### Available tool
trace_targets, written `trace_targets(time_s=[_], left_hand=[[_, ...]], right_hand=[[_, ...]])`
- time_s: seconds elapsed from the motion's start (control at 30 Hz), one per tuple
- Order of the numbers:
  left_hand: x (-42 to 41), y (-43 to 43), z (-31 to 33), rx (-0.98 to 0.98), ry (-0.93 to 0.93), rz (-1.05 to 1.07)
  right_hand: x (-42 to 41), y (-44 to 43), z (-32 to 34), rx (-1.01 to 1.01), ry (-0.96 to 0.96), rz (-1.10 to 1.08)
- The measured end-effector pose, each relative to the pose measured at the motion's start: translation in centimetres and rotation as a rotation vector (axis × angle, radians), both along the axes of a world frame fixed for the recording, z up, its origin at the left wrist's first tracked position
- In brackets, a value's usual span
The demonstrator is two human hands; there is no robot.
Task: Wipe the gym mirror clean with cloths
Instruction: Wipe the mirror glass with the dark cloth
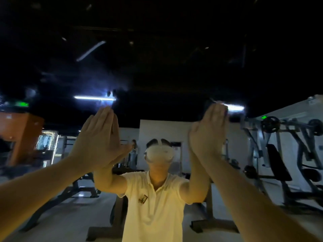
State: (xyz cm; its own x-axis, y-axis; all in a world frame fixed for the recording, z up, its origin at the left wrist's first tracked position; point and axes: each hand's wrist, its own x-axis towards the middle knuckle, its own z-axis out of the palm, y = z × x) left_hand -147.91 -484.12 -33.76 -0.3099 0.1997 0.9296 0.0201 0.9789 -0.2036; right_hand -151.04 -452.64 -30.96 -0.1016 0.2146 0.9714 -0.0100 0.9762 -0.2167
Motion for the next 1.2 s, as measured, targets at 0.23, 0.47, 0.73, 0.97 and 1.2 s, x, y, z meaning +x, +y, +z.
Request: trace_targets(time_s=[0.23, 0.47, 0.73, 0.97, 1.2], left_hand=[[0.9, -0.4, -4.0, 0.045, -0.190, 0.047], [3.3, 0.5, -7.6, 0.022, -0.313, 0.124], [3.5, 0.4, -7.6, 0.014, -0.329, 0.150], [3.5, -1.4, -7.6, -0.045, -0.325, 0.070], [5.5, -7.6, -15.4, -0.005, -0.262, -0.016]], right_hand=[[0.2, -11.2, -11.2, 0.936, -0.105, 0.171], [1.3, -4.0, -6.7, 0.743, 0.007, -0.008], [0.7, -7.0, -10.3, 0.506, -0.111, 0.203], [1.2, -10.8, -24.5, 1.147, -0.209, 0.364], [1.2, -8.9, -14.4, 0.850, -0.076, 0.275]])
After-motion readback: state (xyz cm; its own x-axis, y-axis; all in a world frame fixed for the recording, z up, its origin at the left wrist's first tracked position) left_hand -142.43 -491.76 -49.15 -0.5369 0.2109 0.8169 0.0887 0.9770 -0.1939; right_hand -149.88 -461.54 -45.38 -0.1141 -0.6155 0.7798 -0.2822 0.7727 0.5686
